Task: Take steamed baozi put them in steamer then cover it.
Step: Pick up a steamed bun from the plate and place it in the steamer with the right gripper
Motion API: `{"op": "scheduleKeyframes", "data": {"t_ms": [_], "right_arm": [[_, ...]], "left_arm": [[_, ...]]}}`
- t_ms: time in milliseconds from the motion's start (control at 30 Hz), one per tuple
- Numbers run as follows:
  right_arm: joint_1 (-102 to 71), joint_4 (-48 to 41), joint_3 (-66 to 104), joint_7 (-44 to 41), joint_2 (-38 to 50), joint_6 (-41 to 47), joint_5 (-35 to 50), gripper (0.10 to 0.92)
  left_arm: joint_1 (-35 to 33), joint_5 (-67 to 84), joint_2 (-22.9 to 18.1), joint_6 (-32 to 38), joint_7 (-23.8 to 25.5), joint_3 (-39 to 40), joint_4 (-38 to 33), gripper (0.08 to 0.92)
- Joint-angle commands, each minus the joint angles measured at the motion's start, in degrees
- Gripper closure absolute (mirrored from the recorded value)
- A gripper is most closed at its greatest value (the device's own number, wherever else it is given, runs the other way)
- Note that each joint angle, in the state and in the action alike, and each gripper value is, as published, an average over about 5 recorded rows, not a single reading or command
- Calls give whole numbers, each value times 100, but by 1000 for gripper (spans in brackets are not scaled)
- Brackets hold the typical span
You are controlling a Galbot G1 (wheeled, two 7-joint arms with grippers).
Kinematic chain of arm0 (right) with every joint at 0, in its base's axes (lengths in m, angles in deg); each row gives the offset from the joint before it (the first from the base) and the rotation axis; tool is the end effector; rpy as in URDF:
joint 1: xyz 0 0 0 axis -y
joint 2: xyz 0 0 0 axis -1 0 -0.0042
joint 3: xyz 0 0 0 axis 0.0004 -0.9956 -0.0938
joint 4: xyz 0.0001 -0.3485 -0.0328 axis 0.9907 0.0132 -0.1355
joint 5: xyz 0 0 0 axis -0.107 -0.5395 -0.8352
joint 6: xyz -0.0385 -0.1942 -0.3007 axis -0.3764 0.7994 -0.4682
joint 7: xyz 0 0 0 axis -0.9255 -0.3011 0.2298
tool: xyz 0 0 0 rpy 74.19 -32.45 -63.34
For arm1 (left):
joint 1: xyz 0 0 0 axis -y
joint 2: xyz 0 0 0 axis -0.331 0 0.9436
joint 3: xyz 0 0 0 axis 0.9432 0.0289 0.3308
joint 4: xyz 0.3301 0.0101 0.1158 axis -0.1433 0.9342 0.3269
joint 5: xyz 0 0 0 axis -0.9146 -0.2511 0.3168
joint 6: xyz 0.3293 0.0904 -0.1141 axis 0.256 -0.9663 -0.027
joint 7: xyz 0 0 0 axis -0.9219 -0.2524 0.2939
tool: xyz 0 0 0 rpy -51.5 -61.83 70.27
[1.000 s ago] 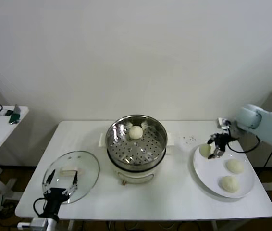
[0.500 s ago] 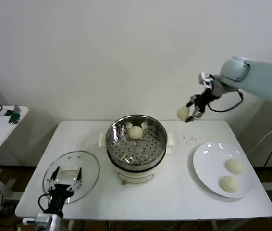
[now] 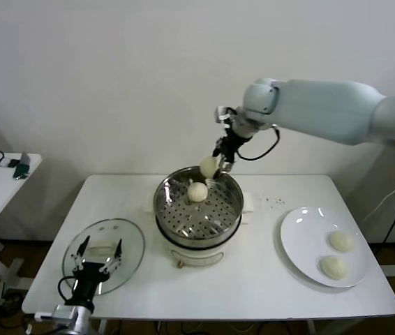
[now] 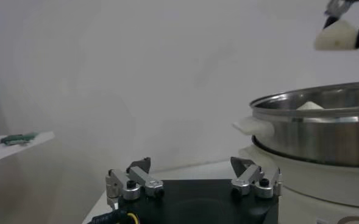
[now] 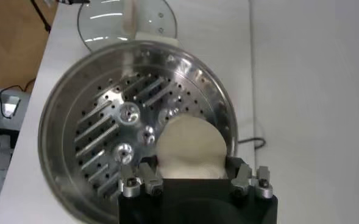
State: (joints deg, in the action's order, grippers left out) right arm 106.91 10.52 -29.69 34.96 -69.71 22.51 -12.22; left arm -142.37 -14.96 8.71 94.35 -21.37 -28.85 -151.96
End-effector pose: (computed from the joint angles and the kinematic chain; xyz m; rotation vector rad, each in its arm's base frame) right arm 0.5963 0.1113 -0.0207 1.4620 -1.5305 1.2282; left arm 0.1662 0.0846 -0.3514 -0.0218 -3.0472 -0.2484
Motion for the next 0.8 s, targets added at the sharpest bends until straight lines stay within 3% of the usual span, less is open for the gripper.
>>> {"op": "scheduleKeyframes", "data": {"t_ms": [33,800], "right_arm": [[-529,-96,103,206,-668,120,109,313],[-1228,-417,143,233,-935,167,-400,294]], "left_arm": [[22,-16,18,-12,-8,28,-4,177],[-13,-10,-17,-18,-12,23,33,177]]}}
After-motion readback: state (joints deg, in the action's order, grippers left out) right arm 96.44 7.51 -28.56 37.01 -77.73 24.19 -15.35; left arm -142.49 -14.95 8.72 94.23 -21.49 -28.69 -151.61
